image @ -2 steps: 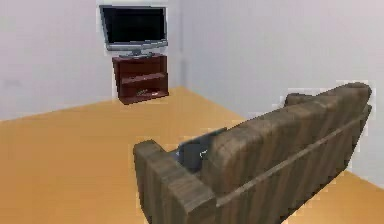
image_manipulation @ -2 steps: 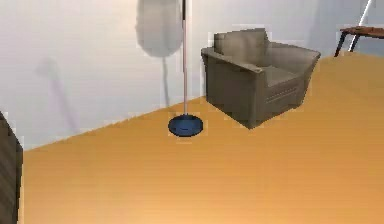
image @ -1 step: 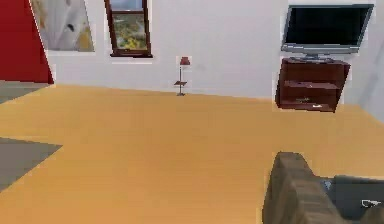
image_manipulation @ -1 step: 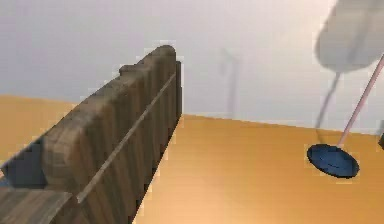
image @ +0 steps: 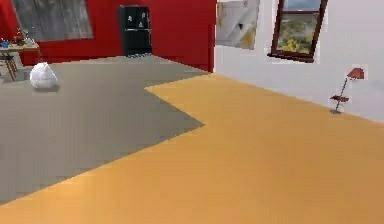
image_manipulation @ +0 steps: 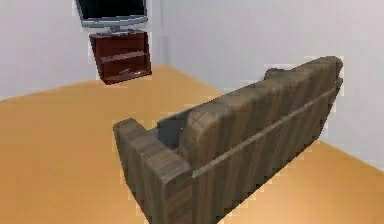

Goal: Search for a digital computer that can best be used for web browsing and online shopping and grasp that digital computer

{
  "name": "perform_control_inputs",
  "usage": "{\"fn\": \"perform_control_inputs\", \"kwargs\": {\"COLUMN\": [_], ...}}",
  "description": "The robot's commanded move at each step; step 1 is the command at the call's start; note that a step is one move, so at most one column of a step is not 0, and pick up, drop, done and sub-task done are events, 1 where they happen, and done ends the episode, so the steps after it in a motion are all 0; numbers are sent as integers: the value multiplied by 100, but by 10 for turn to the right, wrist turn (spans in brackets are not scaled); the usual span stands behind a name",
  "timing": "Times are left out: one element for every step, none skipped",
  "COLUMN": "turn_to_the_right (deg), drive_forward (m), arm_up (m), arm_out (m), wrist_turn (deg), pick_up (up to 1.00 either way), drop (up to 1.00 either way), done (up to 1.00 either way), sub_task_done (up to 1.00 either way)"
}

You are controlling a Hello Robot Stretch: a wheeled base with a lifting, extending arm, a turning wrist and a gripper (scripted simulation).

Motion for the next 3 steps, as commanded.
{"fn": "perform_control_inputs", "kwargs": {"turn_to_the_right": [450, 60, 0], "drive_forward": [0, 0, 70], "arm_up": [0, 0, 0], "arm_out": [0, 0, 0], "wrist_turn": [0, 0, 0], "pick_up": [0, 0, 0], "drop": [0, 0, 0], "done": [0, 0, 0], "sub_task_done": [0, 0, 0]}}
